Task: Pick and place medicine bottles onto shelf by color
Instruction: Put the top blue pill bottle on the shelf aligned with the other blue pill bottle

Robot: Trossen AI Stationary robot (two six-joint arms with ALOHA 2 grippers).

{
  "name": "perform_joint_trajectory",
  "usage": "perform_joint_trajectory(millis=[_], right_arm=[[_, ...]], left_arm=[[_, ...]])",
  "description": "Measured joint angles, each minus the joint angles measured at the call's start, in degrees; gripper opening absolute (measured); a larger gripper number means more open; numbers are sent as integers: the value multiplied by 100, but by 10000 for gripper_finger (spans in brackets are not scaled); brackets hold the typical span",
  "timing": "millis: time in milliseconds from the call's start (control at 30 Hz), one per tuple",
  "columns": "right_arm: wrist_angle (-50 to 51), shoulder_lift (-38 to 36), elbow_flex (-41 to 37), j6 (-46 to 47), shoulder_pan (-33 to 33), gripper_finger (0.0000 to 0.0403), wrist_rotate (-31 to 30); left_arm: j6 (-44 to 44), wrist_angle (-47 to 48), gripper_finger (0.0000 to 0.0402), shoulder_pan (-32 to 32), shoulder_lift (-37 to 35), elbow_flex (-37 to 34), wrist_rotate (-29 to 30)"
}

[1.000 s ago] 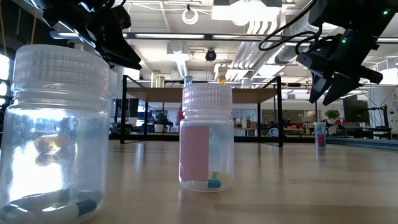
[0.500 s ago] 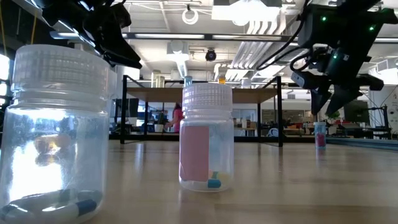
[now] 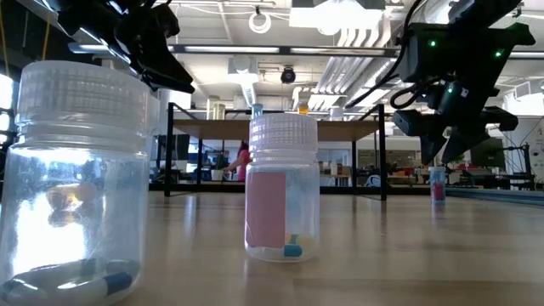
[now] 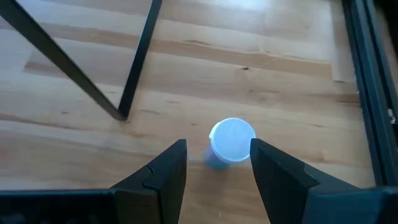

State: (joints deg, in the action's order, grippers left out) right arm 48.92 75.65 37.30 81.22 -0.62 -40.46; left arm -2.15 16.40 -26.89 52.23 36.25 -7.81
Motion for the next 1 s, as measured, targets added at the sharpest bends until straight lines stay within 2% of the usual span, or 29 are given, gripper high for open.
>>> perform_joint_trajectory(millis=[500,767,1000], right_arm=[[-15,675,0,97,40,168,-217],[-36,685,0,79,54,168,-259],[-477,682,0,-483,54,168,-29]], left_arm=[[0,0,197,-2,0,2,7],[0,-2,197,-2,0,2,9],[2,-4,197,-2,0,4,7]])
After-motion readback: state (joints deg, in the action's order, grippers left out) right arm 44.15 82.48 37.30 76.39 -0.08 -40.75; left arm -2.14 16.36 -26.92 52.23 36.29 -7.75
